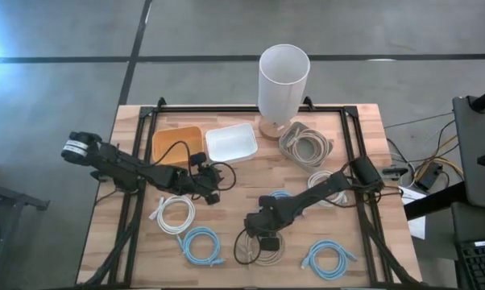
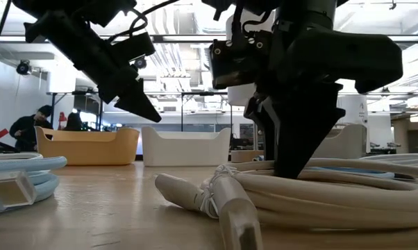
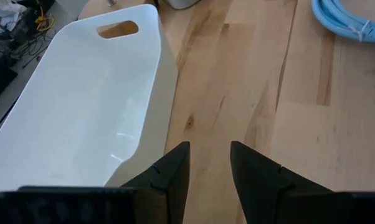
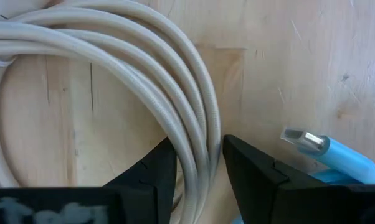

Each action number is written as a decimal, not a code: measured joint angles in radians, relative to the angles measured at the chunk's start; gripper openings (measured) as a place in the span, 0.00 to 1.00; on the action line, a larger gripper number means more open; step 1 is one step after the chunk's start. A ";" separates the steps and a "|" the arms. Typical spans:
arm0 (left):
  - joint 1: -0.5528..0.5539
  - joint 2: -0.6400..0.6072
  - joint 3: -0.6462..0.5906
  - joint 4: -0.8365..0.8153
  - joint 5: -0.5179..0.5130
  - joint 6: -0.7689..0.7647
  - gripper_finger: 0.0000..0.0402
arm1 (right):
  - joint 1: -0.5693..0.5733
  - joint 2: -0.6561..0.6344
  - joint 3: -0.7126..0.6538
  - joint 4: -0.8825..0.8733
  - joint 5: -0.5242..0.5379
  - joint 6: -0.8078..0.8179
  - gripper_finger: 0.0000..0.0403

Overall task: Pick & Place USB Port
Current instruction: Put the brown USB cable into the gray bin

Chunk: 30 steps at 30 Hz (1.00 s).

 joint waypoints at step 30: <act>0.002 0.000 -0.002 0.092 -0.010 0.072 0.33 | -0.112 -0.344 -0.012 -0.301 0.091 0.000 0.10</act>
